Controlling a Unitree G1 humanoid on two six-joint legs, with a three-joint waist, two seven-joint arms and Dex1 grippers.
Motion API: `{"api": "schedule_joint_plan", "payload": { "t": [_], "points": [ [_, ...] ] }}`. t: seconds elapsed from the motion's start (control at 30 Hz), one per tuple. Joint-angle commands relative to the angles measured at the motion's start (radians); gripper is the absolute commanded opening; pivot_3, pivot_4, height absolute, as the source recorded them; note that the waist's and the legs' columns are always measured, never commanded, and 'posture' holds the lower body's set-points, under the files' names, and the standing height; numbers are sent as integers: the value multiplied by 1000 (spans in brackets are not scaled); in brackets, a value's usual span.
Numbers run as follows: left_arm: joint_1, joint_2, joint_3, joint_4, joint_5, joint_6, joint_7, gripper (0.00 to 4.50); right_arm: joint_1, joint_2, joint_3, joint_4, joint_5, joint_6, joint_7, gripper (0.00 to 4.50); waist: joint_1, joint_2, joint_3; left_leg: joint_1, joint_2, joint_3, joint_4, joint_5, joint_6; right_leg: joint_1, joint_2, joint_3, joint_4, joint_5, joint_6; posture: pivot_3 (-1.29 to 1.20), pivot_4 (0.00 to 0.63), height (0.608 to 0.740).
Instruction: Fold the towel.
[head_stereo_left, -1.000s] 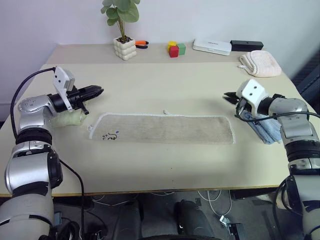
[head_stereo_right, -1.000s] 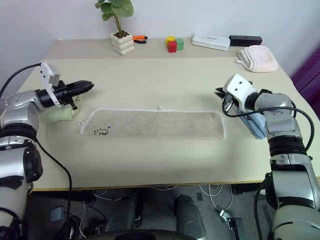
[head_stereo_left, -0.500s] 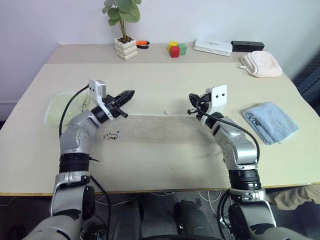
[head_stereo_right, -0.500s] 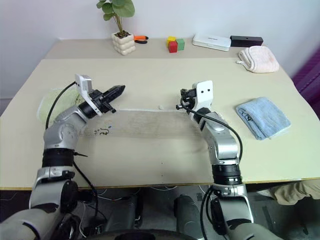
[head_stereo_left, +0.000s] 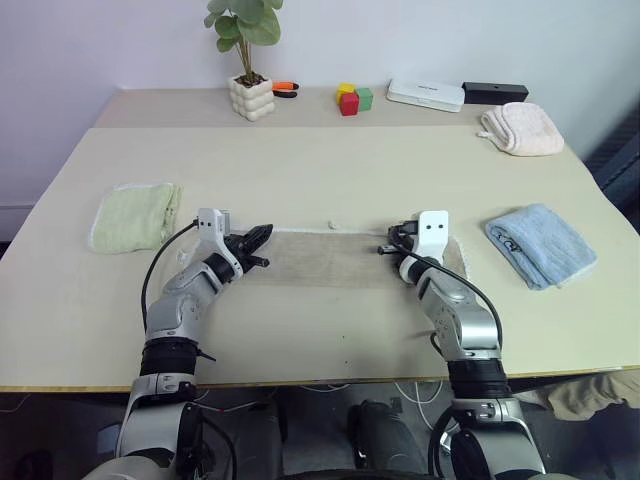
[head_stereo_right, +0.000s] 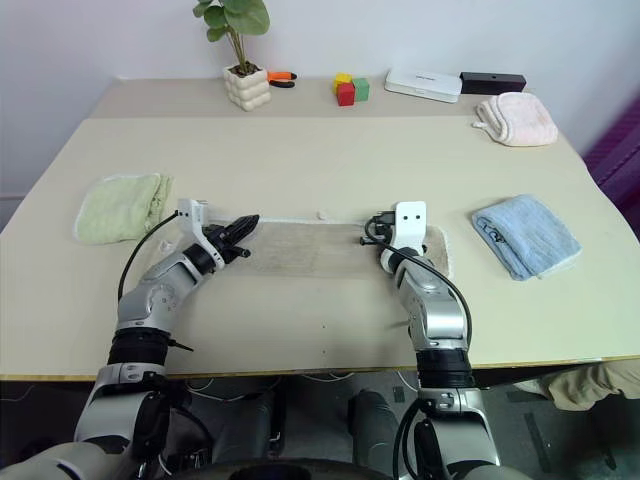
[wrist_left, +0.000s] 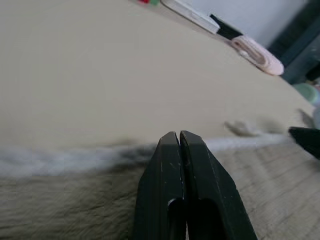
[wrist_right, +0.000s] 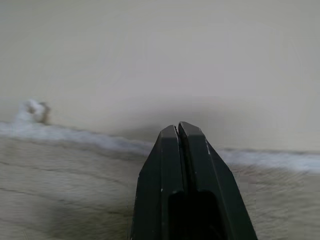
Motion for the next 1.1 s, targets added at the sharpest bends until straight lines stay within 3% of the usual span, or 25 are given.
{"api": "schedule_joint_plan", "payload": {
  "t": [0.03, 0.27, 0.47, 0.5, 0.6, 0.8, 0.87, 0.93, 1.03, 1.1],
  "points": [
    [-19, 66, 19, 115, 35, -93, -51, 32, 22, -35, -14, -11, -12, -48, 7, 0, -3, 0, 0, 0, 0, 0, 0, 0, 0, 0, 0, 0, 0, 0, 0, 0, 150, 740],
    [-92, 168, 67, 256, 3, -130, -111, 32, 72, -130, -38, 35, -52, -132, 10, 0, -6, 0, 0, 1, 0, 0, -2, 0, 0, 0, 1, 0, -1, 0, 0, 0, 150, 740],
    [-62, 185, 71, 154, -60, -17, -177, 32, 35, -210, -36, 51, -80, -199, 43, 0, -3, 0, 0, 0, -1, 0, -2, 0, 0, 0, -1, 0, -1, 0, 0, 0, 150, 740],
    [-56, 187, 67, 111, -72, 6, -180, 274, 25, -217, -41, 36, -62, -198, 64, 0, -4, 0, 0, 0, -1, 0, -2, 0, 0, 0, -1, 0, -1, 0, 0, 0, 150, 740],
    [-38, 199, 49, -3, -91, 63, -203, 1354, -5, -236, -66, -18, -4, -163, 121, 847, -5, 0, 0, 0, 0, 0, -2, 0, 0, -1, 0, 0, -1, 0, 0, 0, 150, 740],
    [-38, 243, 24, -215, -144, 164, -263, 4390, -28, -308, -211, -183, 237, 110, 201, 3737, 2, 0, 0, 0, 0, 0, -2, 0, 0, 0, -1, 0, -1, 0, 0, 0, 150, 740],
    [-44, 276, 9, -245, -154, 172, -325, 4500, -11, -314, -294, -261, 369, 257, 186, 4440, 2, 0, 0, 0, 0, 0, -2, 0, 0, 0, -1, 0, -2, 0, 0, 0, 150, 740],
    [-44, 299, 2, -260, -176, 176, -389, 4500, 7, -314, -347, -319, 475, 386, 169, 4440, 0, 0, 0, 0, 0, 0, -3, 0, 0, 0, -1, 0, -2, 0, -1, 0, 150, 740],
    [-30, 380, -10, -263, -213, 214, -540, 4500, 85, -296, -480, -439, 847, 632, 120, 4440, -2, 0, 0, 0, 0, 0, -4, 0, 0, -1, -1, 0, -2, -2, -4, 0, 150, 740],
    [-11, 436, -26, -250, -190, 142, -664, 4500, 182, -290, -542, -518, 1054, 701, 54, 4440, -3, 0, 0, 0, 0, 0, -7, 0, 0, -1, -1, 0, -3, -2, -4, 0, 150, 740]
  ]
}}
